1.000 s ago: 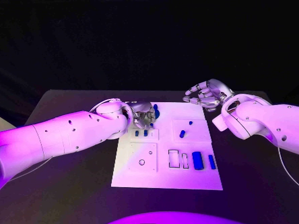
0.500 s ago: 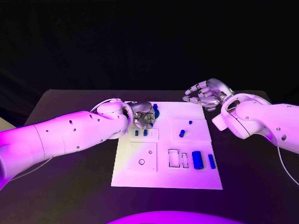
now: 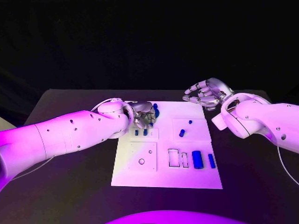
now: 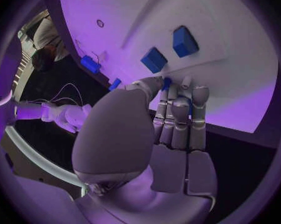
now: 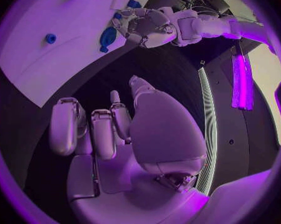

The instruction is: Assemble the parts on the task board

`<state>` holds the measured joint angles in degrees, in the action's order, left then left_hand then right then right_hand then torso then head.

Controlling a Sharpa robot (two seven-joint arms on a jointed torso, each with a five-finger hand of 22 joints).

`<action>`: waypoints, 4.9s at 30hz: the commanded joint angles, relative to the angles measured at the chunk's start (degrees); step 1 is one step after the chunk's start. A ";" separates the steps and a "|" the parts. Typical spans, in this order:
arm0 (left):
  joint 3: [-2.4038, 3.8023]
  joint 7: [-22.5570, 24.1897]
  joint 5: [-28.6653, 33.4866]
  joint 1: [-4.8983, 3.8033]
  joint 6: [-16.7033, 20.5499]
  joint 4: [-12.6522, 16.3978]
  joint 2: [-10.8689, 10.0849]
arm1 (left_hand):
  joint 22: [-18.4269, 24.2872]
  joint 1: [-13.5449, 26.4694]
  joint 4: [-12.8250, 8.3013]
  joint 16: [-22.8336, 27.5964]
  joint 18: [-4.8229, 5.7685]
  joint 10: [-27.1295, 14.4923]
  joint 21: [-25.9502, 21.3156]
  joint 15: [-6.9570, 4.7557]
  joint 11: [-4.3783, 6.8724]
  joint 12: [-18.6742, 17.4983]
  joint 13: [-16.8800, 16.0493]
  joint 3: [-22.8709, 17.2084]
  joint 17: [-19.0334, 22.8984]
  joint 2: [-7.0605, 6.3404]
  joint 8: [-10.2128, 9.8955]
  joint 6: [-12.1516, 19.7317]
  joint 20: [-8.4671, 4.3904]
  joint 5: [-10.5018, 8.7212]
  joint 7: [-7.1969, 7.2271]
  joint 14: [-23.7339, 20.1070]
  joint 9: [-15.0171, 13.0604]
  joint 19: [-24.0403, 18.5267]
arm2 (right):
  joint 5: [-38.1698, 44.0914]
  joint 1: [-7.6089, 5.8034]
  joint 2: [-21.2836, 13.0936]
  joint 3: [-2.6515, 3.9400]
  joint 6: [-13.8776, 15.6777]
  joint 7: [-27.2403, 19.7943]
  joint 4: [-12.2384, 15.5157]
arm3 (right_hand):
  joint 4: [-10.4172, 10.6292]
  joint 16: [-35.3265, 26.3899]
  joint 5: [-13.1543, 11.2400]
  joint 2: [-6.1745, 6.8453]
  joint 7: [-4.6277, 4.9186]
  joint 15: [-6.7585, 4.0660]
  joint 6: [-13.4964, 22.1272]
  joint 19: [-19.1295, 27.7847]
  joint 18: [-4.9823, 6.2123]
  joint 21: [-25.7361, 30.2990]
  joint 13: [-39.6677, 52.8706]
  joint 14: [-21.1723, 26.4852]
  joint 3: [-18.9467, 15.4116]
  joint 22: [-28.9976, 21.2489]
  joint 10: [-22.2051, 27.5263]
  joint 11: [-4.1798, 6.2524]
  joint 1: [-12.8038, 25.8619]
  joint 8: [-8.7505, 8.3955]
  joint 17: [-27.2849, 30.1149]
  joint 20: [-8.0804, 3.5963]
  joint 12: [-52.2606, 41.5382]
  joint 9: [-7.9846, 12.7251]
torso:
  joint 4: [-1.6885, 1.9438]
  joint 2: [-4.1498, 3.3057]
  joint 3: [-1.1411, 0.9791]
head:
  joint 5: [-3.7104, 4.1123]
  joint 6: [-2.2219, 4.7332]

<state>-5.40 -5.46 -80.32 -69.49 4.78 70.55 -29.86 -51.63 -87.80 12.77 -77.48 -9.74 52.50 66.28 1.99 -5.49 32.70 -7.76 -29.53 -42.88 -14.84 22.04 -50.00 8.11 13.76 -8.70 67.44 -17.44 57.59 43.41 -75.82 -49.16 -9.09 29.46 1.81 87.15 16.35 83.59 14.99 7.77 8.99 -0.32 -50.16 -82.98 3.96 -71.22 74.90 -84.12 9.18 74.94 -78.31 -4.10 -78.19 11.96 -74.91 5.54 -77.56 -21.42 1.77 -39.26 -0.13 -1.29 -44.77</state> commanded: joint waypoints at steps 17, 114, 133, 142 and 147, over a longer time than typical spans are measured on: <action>0.00 -2.76 0.52 0.03 -3.25 -0.39 0.38 | -0.98 0.83 -2.46 -1.09 0.79 1.58 0.87 0.06 -0.29 -1.41 0.41 -2.16 -0.53 1.20 0.02 -1.89 0.14 -0.39 -0.23 0.71 -0.76 -0.05 | 0.43 0.03 -0.06 0.01 -0.57 -0.52 0.13 | 0.11 -0.22 0.39 0.05 0.00 -0.06 0.38 0.28 0.31 0.20 3.02 -2.55 0.31 0.34 0.27 -0.02 0.30 0.38 -1.76 -0.14 -0.04 -0.04 | -0.01 0.00 0.04 | 0.22 -0.11; 2.81 -1.07 6.57 1.05 -1.28 3.09 -5.74 | -4.98 3.68 -6.01 -3.25 1.64 5.35 3.86 -0.78 0.51 -4.29 0.33 -3.77 -4.48 1.96 -0.47 -4.90 -0.78 -0.46 0.30 4.90 -2.79 3.71 | 0.64 0.07 -0.28 0.01 -0.86 -0.28 0.07 | 0.15 -0.25 0.46 -0.05 -0.04 -0.08 0.23 0.20 0.28 0.14 3.18 -2.57 0.42 0.41 0.03 0.02 0.44 0.58 -1.79 -0.15 -0.26 -0.08 | 0.06 0.01 0.05 | 0.08 -0.19; 2.74 -1.35 6.52 1.04 -1.76 3.34 -5.77 | -5.45 3.45 -6.66 -3.46 1.73 6.28 4.20 -0.92 0.70 -4.59 0.22 -4.10 -5.06 2.26 -0.46 -5.56 -0.84 -0.46 0.41 5.28 -3.10 4.08 | 0.64 0.09 -0.38 0.01 -0.85 -0.26 0.08 | 0.12 -0.29 0.50 -0.03 -0.08 -0.12 0.21 0.14 0.28 0.20 3.10 -2.59 0.55 0.41 0.03 0.06 0.49 0.72 -1.81 -0.19 -0.24 -0.09 | 0.02 0.08 0.02 | 0.08 -0.20; 2.68 -1.05 6.99 1.04 -0.93 3.24 -5.72 | -5.73 3.35 -7.19 -3.75 1.76 6.98 4.43 -1.03 0.78 -4.93 0.13 -4.35 -5.93 2.33 -0.74 -5.63 -0.96 -0.43 0.38 5.85 -3.21 4.29 | 0.64 0.09 -0.41 0.01 -0.84 -0.28 0.10 | 0.12 -0.29 0.50 -0.03 -0.08 -0.12 0.21 0.14 0.28 0.20 3.10 -2.59 0.55 0.41 0.03 0.06 0.49 0.72 -1.81 -0.19 -0.24 -0.09 | 0.02 0.04 0.03 | 0.13 -0.10; 2.64 -0.89 7.48 1.04 -1.33 3.06 -5.59 | -5.45 4.24 -7.14 -3.76 1.73 6.78 4.27 -0.87 0.58 -5.97 0.21 -4.34 -5.69 1.98 -1.78 -4.58 -0.93 -0.49 0.25 5.81 -3.09 3.95 | 0.64 0.10 -0.42 0.01 -0.88 -0.26 0.09 | 0.12 -0.29 0.50 -0.03 -0.08 -0.12 0.21 0.14 0.28 0.20 3.10 -2.59 0.55 0.41 0.03 0.06 0.49 0.72 -1.81 -0.19 -0.24 -0.09 | 0.01 0.02 0.00 | 0.13 -0.16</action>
<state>-2.64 -6.76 -73.65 -68.59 4.62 73.56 -35.64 -57.23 -84.34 5.90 -80.98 -8.35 59.21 70.50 1.13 -4.70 26.95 -7.66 -33.99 -48.69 -12.77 20.48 -55.12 7.18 13.48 -8.44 73.01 -20.64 61.44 43.53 -75.76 -49.56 -9.09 29.29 1.94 87.20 16.51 83.60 15.21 7.77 8.99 -0.32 -50.16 -82.98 3.95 -71.22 74.90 -84.12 9.34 74.90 -78.31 -4.10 -78.19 12.63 -74.95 5.54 -77.56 -21.42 1.79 -39.20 -0.11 -1.15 -44.87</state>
